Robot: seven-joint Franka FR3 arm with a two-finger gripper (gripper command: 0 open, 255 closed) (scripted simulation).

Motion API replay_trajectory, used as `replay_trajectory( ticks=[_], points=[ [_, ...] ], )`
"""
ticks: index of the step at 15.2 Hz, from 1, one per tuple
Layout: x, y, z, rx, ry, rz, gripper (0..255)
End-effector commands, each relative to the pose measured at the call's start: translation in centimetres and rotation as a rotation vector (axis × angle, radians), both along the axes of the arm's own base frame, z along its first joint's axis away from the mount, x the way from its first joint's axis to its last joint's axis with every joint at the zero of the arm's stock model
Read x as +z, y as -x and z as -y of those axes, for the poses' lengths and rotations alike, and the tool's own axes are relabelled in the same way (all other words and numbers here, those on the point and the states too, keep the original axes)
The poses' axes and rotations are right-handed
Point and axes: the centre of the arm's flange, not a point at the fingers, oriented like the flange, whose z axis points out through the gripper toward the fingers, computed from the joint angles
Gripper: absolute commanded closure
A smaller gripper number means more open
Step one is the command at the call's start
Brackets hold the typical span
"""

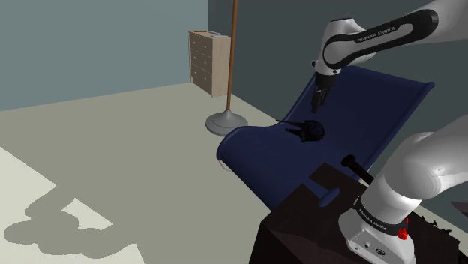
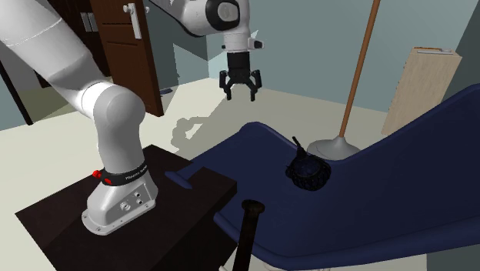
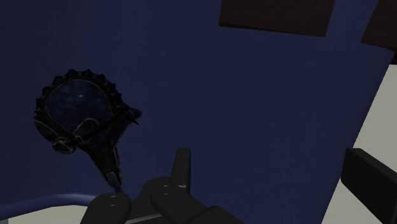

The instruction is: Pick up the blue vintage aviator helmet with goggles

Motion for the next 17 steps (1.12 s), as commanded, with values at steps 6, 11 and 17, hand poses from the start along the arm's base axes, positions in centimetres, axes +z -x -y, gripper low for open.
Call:
replay_trajectory(
  ticks=[6, 11, 17],
  points=[
    [-5.8, -3.6, 6.0, 0.038, 0.014, 0.017, 0],
    [-9.8, -6.3, 10.2, 0.065, 0.023, 0.029, 0],
    [-14.5, -9.7, 15.2, 0.096, 0.034, 0.042, 0]
  ],
)
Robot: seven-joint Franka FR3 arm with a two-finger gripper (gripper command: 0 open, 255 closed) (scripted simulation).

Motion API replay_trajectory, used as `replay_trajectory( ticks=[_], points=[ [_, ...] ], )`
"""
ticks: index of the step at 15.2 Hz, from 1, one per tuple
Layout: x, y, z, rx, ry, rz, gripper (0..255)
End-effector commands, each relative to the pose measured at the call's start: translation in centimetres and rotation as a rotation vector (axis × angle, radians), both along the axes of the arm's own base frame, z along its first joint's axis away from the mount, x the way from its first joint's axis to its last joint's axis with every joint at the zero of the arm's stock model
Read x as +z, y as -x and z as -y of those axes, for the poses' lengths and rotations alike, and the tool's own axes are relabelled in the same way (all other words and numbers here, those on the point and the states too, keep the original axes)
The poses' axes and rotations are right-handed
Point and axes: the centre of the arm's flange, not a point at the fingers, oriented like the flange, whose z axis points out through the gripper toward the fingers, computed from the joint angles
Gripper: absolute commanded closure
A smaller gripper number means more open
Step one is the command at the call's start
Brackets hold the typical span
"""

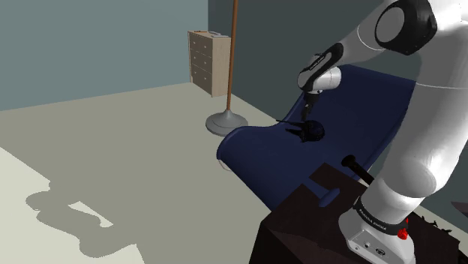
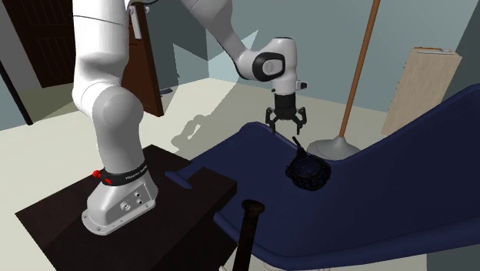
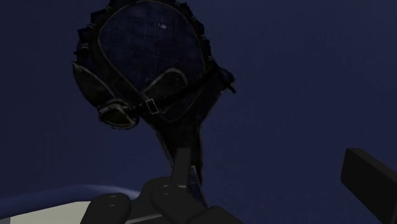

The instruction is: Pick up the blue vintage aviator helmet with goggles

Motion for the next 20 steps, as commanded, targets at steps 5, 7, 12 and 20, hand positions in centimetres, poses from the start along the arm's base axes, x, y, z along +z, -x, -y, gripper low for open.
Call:
replay_trajectory(
  ticks=[5, 7, 12, 20],
  points=[
    [-4.6, -3.6, 5.1, 0.033, 0.01, 0.014, 0],
    [-5.6, -4.4, 6.1, 0.039, 0.012, 0.017, 0],
    [-8.2, -4.4, 6.1, 0.039, 0.012, 0.017, 0],
    [-9.6, -4.4, 6.1, 0.039, 0.012, 0.017, 255]
  ],
)
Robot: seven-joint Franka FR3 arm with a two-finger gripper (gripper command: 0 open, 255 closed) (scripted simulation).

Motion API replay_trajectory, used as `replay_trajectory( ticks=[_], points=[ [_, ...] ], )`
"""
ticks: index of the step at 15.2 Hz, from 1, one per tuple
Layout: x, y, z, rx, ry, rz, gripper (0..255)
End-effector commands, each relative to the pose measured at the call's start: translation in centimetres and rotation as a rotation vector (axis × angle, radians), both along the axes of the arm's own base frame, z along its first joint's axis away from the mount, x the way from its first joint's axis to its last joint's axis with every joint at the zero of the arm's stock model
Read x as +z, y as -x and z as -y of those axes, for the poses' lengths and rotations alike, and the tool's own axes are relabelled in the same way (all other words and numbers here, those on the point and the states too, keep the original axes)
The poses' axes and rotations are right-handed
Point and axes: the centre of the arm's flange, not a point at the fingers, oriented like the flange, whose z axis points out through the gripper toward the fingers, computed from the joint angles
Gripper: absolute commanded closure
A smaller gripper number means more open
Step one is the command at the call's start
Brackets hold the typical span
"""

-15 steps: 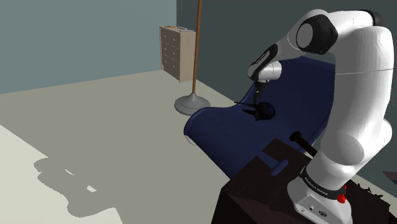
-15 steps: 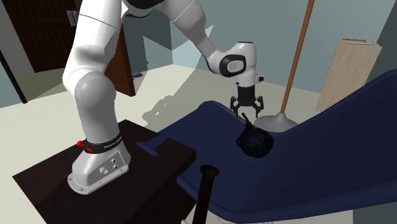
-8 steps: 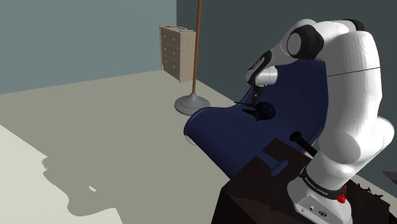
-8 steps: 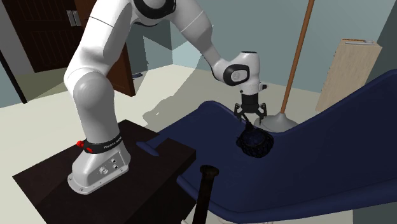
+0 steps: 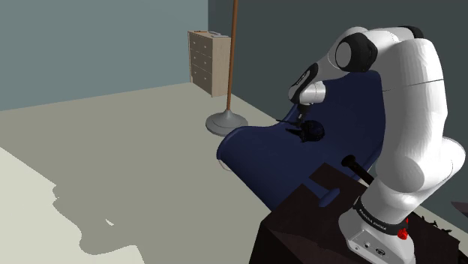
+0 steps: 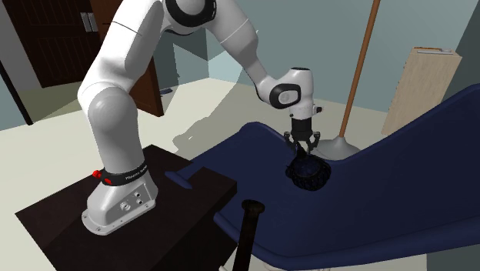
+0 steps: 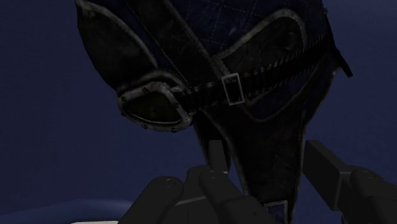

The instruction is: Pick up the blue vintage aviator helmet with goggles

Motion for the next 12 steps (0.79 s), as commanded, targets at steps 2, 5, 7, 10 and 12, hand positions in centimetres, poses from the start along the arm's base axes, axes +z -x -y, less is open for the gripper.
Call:
replay_trajectory(
  ticks=[2, 5, 7, 10, 12],
  points=[
    [0.0, 0.1, 0.1, -0.001, 0.0, -0.001, 255],
    [0.0, 0.1, 0.1, -0.001, 0.0, -0.001, 255],
    [0.5, 0.0, 0.0, -0.001, 0.0, -0.001, 255],
    [2.1, 0.0, 0.0, -0.001, 0.0, -0.001, 255],
    [3.1, 0.0, 0.0, -0.001, 0.0, -0.001, 255]
  ],
)
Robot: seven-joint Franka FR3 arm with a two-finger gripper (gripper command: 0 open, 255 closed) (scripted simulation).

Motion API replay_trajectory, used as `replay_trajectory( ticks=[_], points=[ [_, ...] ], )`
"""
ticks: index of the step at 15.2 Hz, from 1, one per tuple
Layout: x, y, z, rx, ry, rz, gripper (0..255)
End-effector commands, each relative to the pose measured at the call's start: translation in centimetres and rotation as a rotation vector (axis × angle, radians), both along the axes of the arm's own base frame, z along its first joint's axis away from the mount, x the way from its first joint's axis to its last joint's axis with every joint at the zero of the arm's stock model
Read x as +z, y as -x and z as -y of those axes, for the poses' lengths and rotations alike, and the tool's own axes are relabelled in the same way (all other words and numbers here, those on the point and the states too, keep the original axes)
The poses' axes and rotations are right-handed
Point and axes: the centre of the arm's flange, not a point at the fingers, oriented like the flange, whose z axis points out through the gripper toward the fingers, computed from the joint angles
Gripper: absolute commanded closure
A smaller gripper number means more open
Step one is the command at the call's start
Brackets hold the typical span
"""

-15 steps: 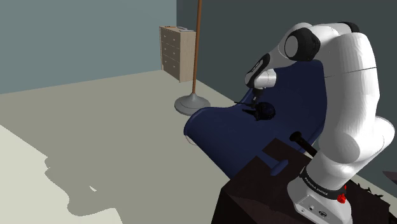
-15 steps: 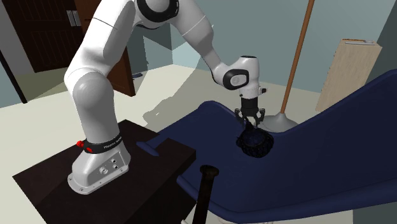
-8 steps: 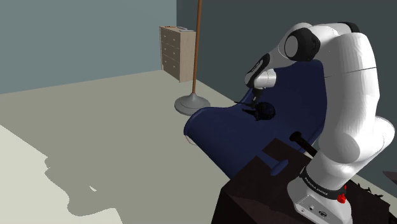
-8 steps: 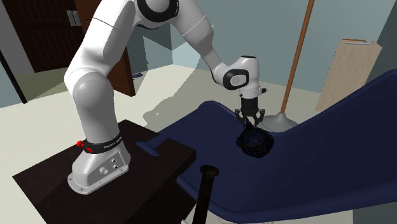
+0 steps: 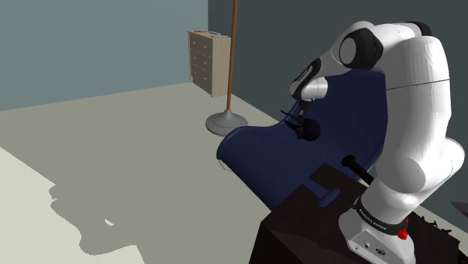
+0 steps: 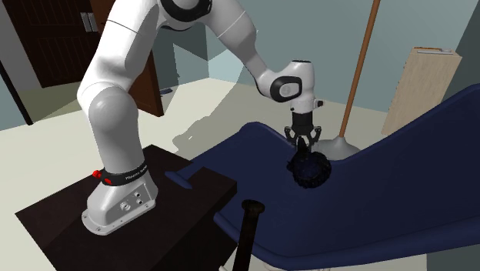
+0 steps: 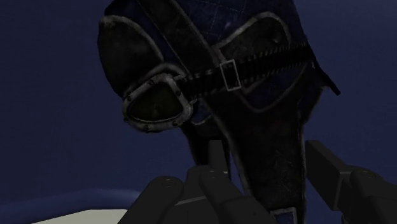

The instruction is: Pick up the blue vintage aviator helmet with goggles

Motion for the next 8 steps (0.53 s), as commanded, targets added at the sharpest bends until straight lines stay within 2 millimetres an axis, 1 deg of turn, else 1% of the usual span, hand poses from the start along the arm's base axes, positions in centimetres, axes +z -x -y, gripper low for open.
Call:
replay_trajectory(
  ticks=[1, 8],
  points=[
    [1.2, 0.0, 0.1, 0.0, 0.001, 0.001, 255],
    [4.9, 0.0, 0.1, 0.0, 0.001, 0.001, 255]
  ],
)
